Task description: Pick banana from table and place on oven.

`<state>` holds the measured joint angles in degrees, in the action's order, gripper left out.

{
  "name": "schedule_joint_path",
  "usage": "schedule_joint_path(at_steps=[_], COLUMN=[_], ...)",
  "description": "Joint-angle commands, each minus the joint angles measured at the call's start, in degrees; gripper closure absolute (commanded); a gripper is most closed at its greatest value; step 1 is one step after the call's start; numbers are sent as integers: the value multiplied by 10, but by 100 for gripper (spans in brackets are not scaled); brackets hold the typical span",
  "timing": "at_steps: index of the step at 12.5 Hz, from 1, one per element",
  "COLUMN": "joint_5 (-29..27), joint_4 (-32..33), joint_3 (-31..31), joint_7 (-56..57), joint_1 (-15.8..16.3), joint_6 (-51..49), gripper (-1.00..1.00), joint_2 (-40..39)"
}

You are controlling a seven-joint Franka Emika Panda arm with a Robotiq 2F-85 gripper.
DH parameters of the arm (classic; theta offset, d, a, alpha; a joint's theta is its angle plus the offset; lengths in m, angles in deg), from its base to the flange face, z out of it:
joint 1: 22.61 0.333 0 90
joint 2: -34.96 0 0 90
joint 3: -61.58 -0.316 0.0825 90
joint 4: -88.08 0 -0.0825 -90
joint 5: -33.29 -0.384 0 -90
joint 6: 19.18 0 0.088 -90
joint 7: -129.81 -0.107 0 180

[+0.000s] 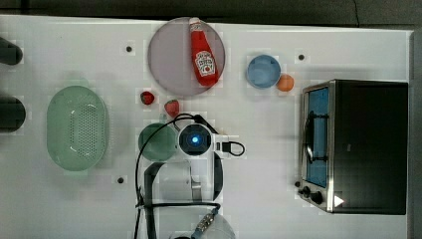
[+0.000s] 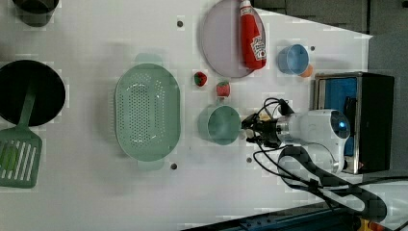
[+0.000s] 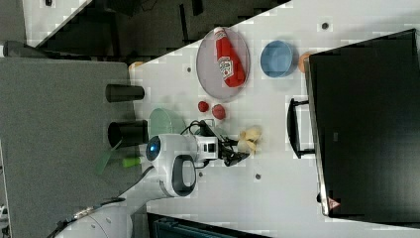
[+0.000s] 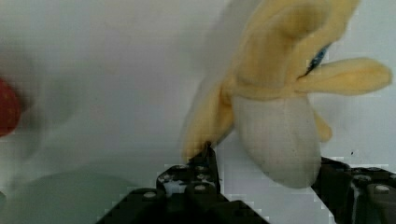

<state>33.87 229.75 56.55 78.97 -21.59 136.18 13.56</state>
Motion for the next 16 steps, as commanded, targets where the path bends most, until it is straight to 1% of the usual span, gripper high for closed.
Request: schedule_joint_path(at_steps=[1,2,5,7,9,10,12,14,16], joint_5=[8,8,8,8,8,8,8,7,7], joint_4=[-2,-3,-10,-16,-23,-32,-64,-116,-174], joint_3=[8,8,8,8,10,12,19,35,59], joint_7=[-15,-15,-15,-15,-15,-15,-15,-14,-14], joint_1=[-1,-1,-1,-2,-2,-3,-4,-5,-6], joint_6=[10,10,11,6,-29,-68,-186,-319,-437], gripper=[27,48,51,51,51,51,51,51,51], joint_2=[25,25,44,93,163,200,269,321,352])
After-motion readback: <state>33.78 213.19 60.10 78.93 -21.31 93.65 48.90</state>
